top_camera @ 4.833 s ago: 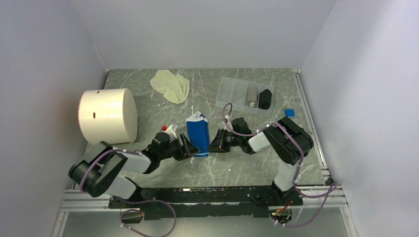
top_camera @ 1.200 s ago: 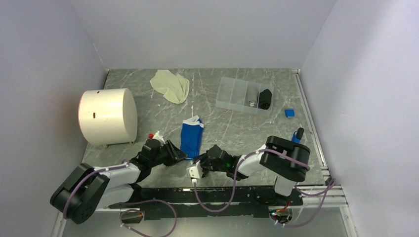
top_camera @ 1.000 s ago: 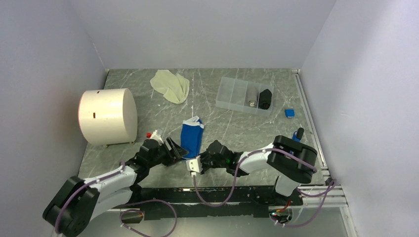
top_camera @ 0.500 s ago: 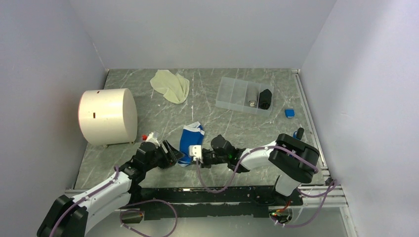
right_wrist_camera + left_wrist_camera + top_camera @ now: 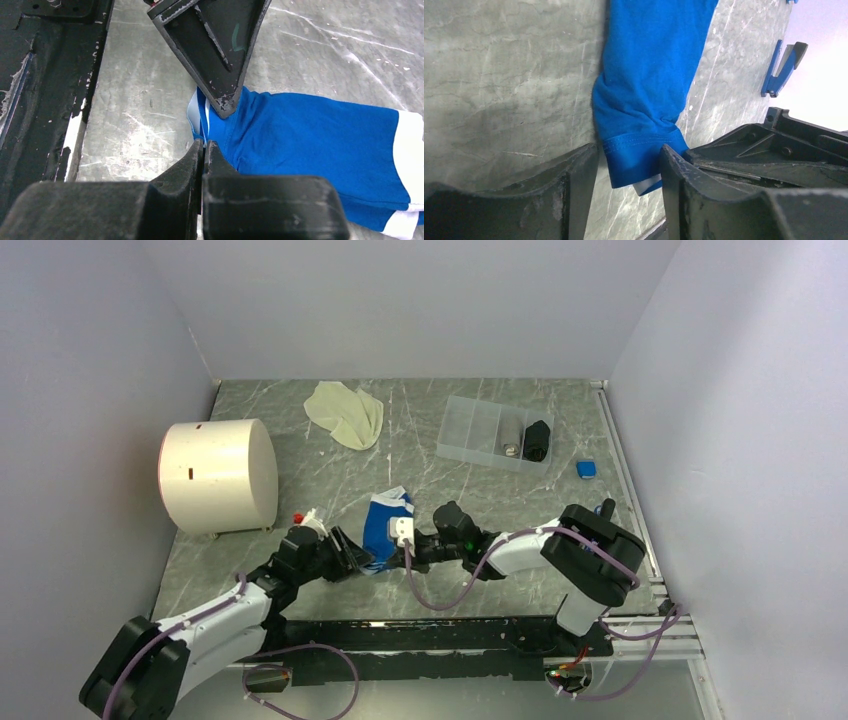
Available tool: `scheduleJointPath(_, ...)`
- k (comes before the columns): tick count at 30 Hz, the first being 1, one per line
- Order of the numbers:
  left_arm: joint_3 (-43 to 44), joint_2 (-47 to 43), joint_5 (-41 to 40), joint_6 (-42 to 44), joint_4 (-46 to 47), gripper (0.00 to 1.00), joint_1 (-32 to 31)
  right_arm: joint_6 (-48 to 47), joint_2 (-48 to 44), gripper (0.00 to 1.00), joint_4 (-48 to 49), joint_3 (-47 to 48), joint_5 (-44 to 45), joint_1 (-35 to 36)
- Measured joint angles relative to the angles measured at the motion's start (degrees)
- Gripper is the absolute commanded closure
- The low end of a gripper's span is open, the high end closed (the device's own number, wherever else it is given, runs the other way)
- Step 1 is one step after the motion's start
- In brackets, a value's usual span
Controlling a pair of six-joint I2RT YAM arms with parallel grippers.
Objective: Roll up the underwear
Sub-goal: Roll the underwear to the center of the board.
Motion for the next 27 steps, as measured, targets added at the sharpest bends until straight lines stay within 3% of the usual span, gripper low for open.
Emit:
scheduleJointPath(3,0.0,0.9,-0.1,-0.3,0.1,0.68,0.0,-0.9,0.0,0.98,-0.5,0.0,-0.2,0.1)
scheduleJointPath(5,-0.1,1.5,-0.4,-0.4,-0.2,0.79,0.0,-1.9,0.0,0.91,-1.1,0.0,-0.2,0.2)
scheduleJointPath(10,-0.2,1.9,-0.5,-1.4,-0.6,0.94,-0.2,-7.1,-0.5,0.73,-4.2,0.0,0.6,2.2)
scheduleJointPath(14,-0.2,1.7,-0.8,-1.6,-0.9,0.95,-0.2,-12.8,-3.1,0.59,-7.5,-0.3,2.9,4.4)
scheduleJointPath(17,-0.2,1.6,-0.9,-1.7,-1.1,0.95,-0.2,-17.3,-6.1,0.57,-8.8,-1.9,5.4,5.8)
scheduleJointPath(19,-0.2,1.6,-0.9,-1.7,-1.1,0.95,-0.2,-20.7,-7.9,0.37,-9.7,-3.1,7.3,6.8)
scheduleJointPath(21,-0.2,1.7,-0.9,-1.7,-1.0,0.95,-0.2,-23.5,-8.7,0.25,-9.8,-4.3,8.9,7.6)
scheduleJointPath(27,-0.2,1.9,-0.8,-1.7,-0.7,0.95,-0.2,-31.5,-9.2,0.27,-7.7,-8.5,14.1,10.7)
